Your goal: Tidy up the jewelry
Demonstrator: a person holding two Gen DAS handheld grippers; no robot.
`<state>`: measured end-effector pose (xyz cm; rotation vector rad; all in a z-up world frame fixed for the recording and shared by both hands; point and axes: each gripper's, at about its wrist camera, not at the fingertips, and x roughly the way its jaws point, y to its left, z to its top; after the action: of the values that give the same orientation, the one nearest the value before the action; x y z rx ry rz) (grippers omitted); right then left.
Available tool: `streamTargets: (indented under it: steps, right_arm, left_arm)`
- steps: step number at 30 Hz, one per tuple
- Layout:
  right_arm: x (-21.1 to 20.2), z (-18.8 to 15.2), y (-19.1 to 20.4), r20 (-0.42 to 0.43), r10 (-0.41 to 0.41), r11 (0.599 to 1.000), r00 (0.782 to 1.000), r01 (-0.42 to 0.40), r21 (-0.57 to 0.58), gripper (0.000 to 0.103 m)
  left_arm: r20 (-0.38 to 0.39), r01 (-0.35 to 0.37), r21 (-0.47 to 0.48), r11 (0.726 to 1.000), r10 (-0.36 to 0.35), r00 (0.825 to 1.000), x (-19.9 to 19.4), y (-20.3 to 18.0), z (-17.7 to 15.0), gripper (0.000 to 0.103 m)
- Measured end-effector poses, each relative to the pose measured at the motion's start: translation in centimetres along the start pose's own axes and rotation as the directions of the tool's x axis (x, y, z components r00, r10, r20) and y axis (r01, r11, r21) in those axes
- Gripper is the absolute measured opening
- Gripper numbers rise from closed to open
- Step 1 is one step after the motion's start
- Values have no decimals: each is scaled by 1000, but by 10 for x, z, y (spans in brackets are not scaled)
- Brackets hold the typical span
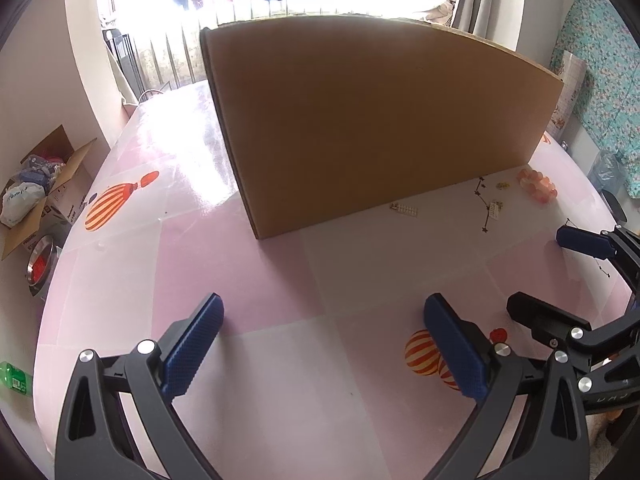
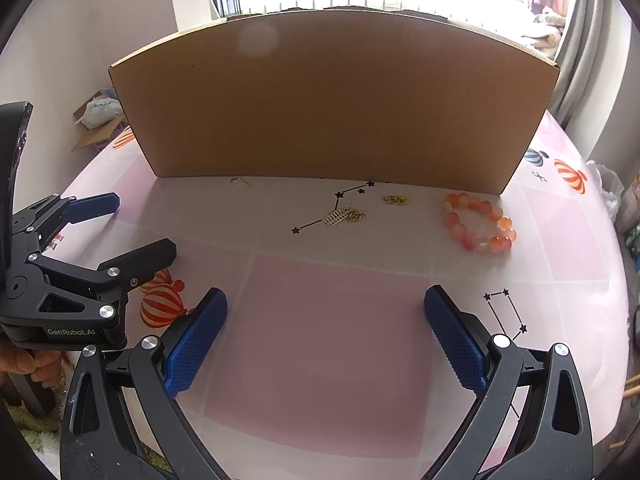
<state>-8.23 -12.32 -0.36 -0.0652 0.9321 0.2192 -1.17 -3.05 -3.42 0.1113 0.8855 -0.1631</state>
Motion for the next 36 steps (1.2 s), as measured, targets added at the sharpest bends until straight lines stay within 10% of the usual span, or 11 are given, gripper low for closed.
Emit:
streamTargets:
  steps: [11, 19, 36]
  right_arm:
    - [-10, 11, -28, 61, 84, 996, 995, -86, 28, 85]
    - [-4, 14, -42, 47, 146, 988, 988, -149, 50, 55]
    - [8, 20, -51, 67, 183, 981, 981, -187, 55, 53]
  left_arm:
    - [102, 28, 122, 992, -40, 994, -39, -23, 31, 81]
    - [-7, 94, 167, 981, -94, 996, -2, -43, 46, 38]
    - [-53, 83, 162, 983, -75, 996, 25, -48, 48, 27]
